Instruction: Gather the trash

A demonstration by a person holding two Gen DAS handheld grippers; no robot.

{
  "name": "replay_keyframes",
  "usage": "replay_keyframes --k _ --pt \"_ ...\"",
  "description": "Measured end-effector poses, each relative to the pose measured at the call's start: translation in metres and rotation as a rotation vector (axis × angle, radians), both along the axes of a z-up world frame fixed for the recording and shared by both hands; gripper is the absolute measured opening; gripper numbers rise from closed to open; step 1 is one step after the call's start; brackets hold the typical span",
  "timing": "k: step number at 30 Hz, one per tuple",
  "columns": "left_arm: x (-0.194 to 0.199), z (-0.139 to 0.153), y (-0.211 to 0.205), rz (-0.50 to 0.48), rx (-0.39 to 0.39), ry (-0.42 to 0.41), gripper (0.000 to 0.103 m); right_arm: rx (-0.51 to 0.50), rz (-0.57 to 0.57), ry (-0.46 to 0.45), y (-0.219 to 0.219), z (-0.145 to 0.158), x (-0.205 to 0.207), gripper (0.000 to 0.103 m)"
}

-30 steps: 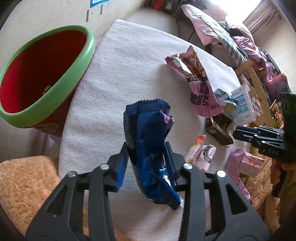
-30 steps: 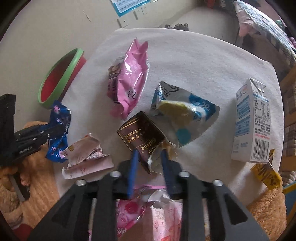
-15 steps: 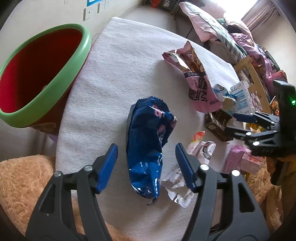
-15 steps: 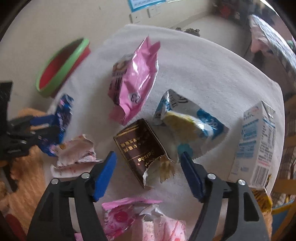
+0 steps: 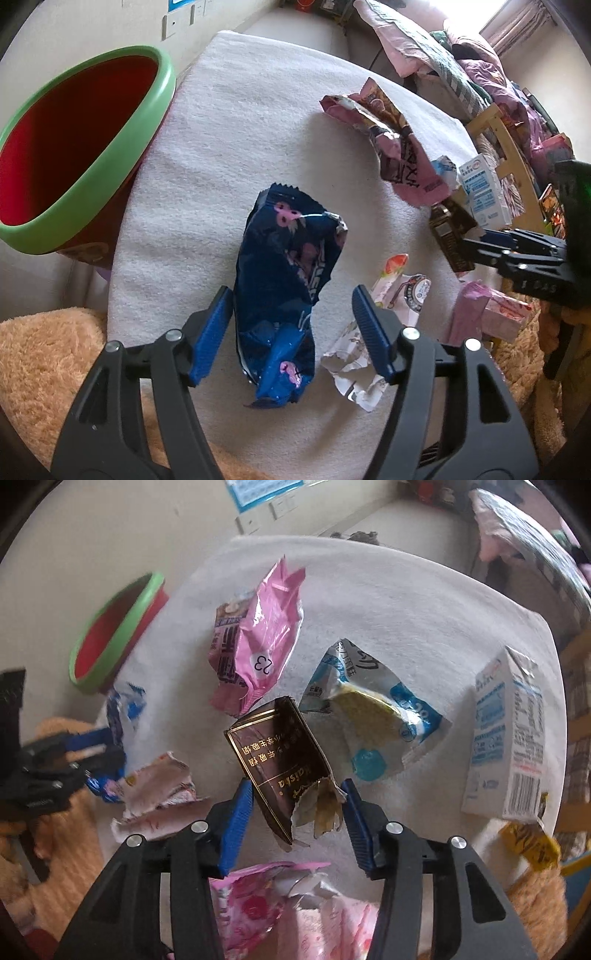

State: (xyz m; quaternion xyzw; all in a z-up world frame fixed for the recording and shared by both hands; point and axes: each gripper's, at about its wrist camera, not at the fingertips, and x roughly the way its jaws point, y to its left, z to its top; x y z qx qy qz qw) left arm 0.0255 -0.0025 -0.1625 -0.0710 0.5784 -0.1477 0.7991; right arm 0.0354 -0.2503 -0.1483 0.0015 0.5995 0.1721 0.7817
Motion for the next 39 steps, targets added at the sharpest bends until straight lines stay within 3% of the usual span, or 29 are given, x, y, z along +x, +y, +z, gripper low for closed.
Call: replay_keyframes --k 9,13,16,31,39 --pt "0.001 -0.005 -0.004 -0.010 0.023 0.018 0.063 0.021 -0.030 -0.044 -0.002 0.015 -0.012 0.047" --pt "0.001 -0.006 -0.004 -0.005 0.024 0.021 0.048 0.023 -0.024 -0.045 0.003 0.018 -0.016 0.047" --pt "0.001 -0.006 -0.004 -0.005 0.028 0.020 0.042 0.022 -0.023 -0.052 0.005 0.019 -0.018 0.047" --pt "-0.007 0.013 -0.005 -0.003 0.051 -0.078 0.035 0.022 -0.049 -0.156 0.009 0.042 -0.031 0.047" --pt "-0.009 0.018 -0.007 -0.013 0.057 -0.099 0.033 0.025 -0.058 -0.166 0.009 0.046 -0.032 0.047"
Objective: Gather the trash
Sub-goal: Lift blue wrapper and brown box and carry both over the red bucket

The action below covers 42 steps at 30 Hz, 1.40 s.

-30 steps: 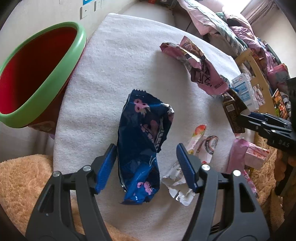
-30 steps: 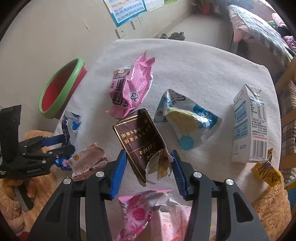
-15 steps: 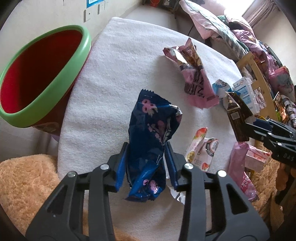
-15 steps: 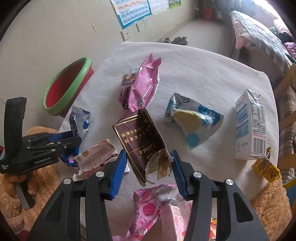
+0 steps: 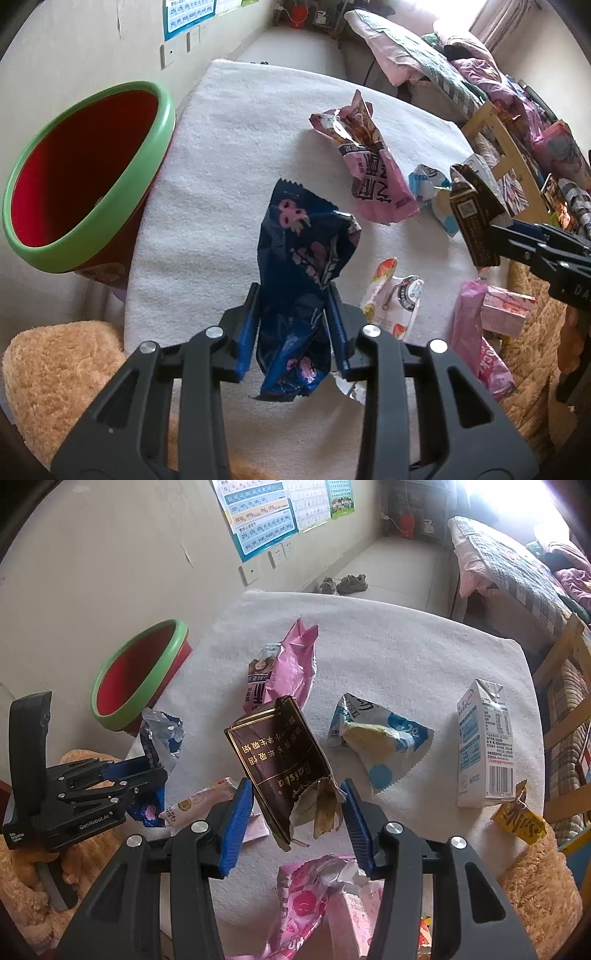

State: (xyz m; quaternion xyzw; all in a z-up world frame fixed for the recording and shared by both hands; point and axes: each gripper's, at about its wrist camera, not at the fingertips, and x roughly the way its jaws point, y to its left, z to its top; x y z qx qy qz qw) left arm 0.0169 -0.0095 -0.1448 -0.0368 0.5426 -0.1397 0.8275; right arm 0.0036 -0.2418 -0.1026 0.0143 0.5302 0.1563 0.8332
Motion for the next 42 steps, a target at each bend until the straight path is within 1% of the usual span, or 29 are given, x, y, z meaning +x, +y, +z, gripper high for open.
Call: replay_keyframes --k 12,16,32,42 --pt "-0.006 0.003 0.007 0.014 -0.008 0.003 0.032 0.011 0.000 0.002 0.002 -0.001 -0.001 0.047" --pt "-0.005 0.004 0.007 0.015 -0.007 0.001 0.032 0.024 0.001 0.013 0.002 -0.003 0.000 0.047" --pt "-0.005 0.005 0.008 0.027 -0.008 -0.003 0.032 0.043 -0.011 0.008 0.001 0.001 -0.003 0.047" --pt "-0.005 0.007 0.011 0.044 -0.031 -0.009 0.032 0.042 -0.002 0.004 0.005 0.002 -0.003 0.047"
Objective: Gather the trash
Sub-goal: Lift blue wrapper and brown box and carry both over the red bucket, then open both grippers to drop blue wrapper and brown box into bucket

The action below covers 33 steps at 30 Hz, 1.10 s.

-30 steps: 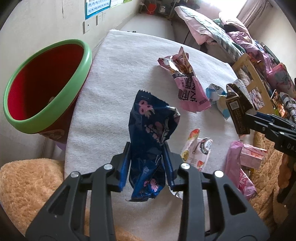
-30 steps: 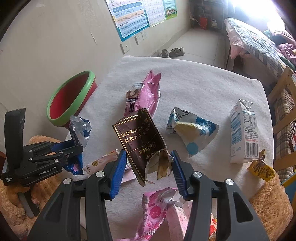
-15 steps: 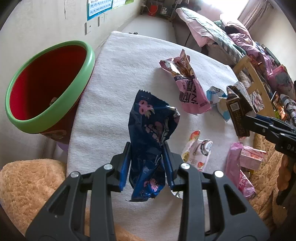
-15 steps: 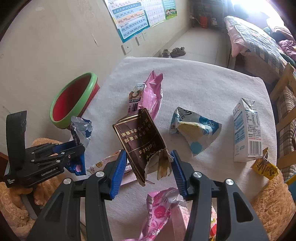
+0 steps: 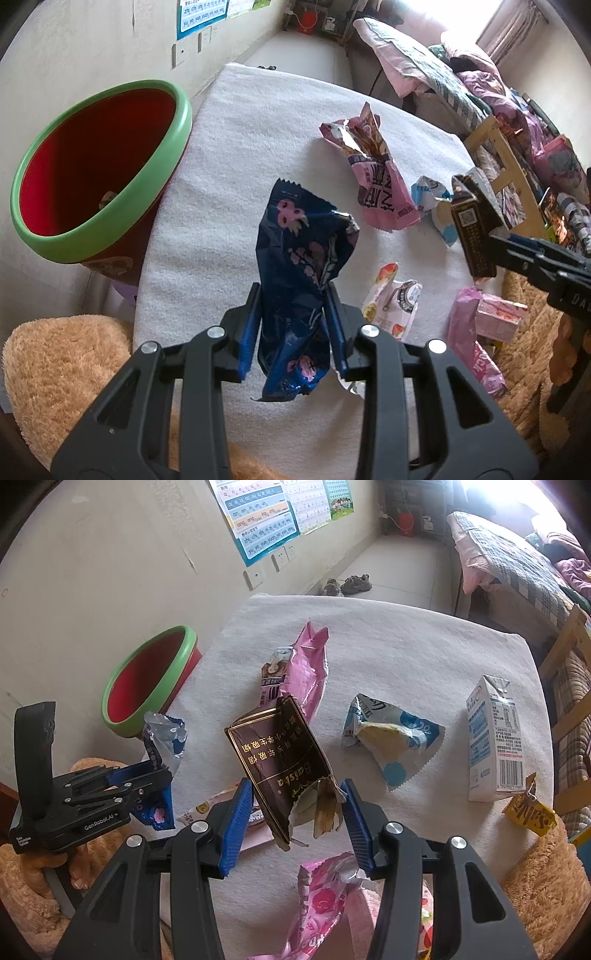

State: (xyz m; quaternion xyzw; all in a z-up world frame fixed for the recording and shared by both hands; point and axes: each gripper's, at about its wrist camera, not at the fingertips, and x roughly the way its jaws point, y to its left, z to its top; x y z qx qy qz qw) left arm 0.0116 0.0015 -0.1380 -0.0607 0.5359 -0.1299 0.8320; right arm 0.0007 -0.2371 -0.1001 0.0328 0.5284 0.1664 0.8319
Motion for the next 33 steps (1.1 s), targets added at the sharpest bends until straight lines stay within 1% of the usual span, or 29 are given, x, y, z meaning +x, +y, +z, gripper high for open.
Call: replay_keyframes --k 5,8,12,16,18,21,22,26,28,31,33 --pt "0.005 0.011 0.013 0.030 -0.002 -0.028 0.032 -0.005 0.024 -0.006 0.012 0.004 0.005 0.047" --pt "0.012 0.019 0.027 0.064 -0.004 -0.049 0.032 -0.008 0.053 -0.012 0.025 0.007 0.010 0.047" --pt "0.021 0.027 0.047 0.114 0.011 -0.073 0.032 0.020 0.096 -0.020 0.047 0.013 0.020 0.047" --pt "0.031 0.034 0.073 0.192 0.036 -0.093 0.032 0.048 0.173 -0.047 0.086 0.022 0.034 0.047" --pt "0.037 0.036 0.087 0.243 0.054 -0.089 0.032 0.063 0.207 -0.052 0.106 0.025 0.042 0.047" --pt "0.047 0.037 0.112 0.317 0.052 -0.083 0.032 0.111 0.251 -0.048 0.140 0.030 0.059 0.047" --pt "0.048 0.039 0.117 0.328 0.056 -0.086 0.032 0.124 0.261 -0.046 0.152 0.032 0.065 0.047" --pt "0.056 0.044 0.137 0.366 0.089 -0.101 0.032 0.153 0.285 -0.044 0.184 0.037 0.089 0.047" --pt "0.060 0.042 0.147 0.392 0.102 -0.091 0.032 0.160 0.285 -0.040 0.201 0.038 0.100 0.047" --pt "0.065 0.036 0.160 0.436 0.100 -0.069 0.032 0.171 0.268 -0.038 0.213 0.039 0.112 0.048" --pt "0.066 0.032 0.166 0.461 0.100 -0.060 0.033 0.177 0.256 -0.048 0.221 0.040 0.120 0.052"
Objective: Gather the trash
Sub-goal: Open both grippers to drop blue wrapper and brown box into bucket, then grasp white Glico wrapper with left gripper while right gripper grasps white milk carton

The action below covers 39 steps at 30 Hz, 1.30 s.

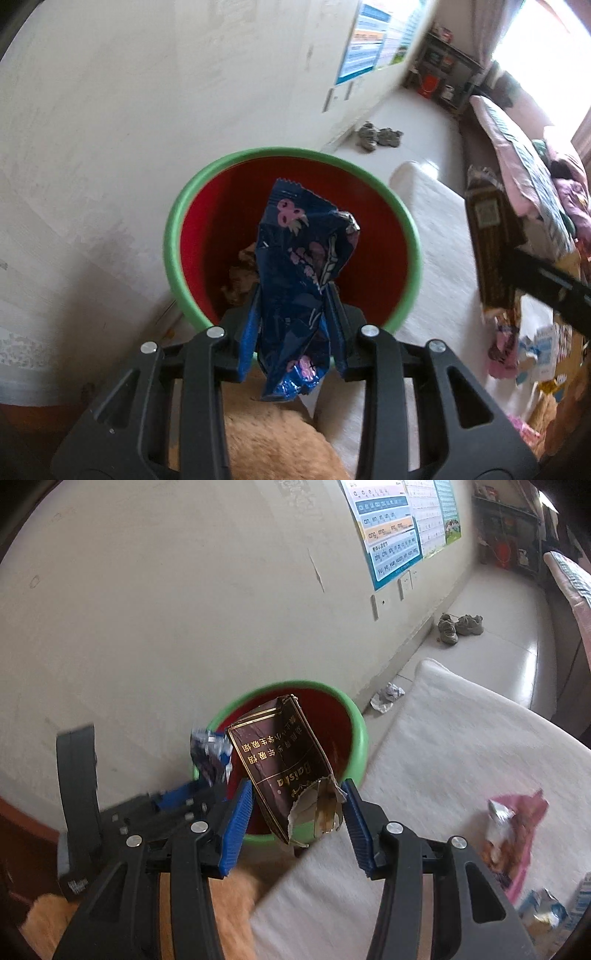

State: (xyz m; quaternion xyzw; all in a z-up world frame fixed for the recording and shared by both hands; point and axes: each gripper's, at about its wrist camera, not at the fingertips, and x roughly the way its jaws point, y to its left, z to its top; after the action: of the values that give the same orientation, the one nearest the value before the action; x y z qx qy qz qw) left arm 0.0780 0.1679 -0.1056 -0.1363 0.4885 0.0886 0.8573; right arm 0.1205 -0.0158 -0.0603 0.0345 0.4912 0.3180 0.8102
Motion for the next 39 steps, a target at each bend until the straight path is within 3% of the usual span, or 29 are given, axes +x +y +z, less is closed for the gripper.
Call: replay_keyframes --k 4,12,18,21,24,28,33,35,39 --pt "-0.003 -0.001 0.006 0.042 -0.004 -0.021 0.055 0.018 -0.022 0.004 0.004 0.000 0.008 0.055" --pt "-0.012 -0.003 -0.005 0.020 -0.018 -0.021 0.060 0.054 -0.043 0.000 -0.029 0.011 -0.003 0.063" --pt "-0.021 -0.002 -0.023 -0.030 -0.026 -0.032 0.062 0.046 -0.107 0.008 -0.098 0.016 -0.028 0.065" --pt "-0.028 -0.009 -0.039 -0.071 -0.060 -0.011 0.062 -0.021 -0.159 -0.003 -0.141 0.012 -0.050 0.065" --pt "-0.028 -0.017 -0.064 -0.153 -0.061 0.019 0.062 -0.118 -0.194 -0.007 -0.176 0.001 -0.074 0.067" --pt "-0.034 -0.021 -0.103 -0.279 -0.072 0.024 0.062 -0.193 -0.268 0.054 -0.219 -0.023 -0.104 0.068" --pt "-0.046 -0.031 -0.163 -0.484 -0.109 0.061 0.063 -0.208 -0.391 0.141 -0.258 -0.049 -0.123 0.068" --pt "-0.057 -0.038 -0.192 -0.603 -0.121 0.095 0.069 -0.195 -0.432 0.169 -0.269 -0.056 -0.125 0.068" --pt "-0.071 -0.054 -0.235 -0.770 -0.040 0.159 0.070 -0.193 -0.448 0.164 -0.276 -0.057 -0.121 0.068"
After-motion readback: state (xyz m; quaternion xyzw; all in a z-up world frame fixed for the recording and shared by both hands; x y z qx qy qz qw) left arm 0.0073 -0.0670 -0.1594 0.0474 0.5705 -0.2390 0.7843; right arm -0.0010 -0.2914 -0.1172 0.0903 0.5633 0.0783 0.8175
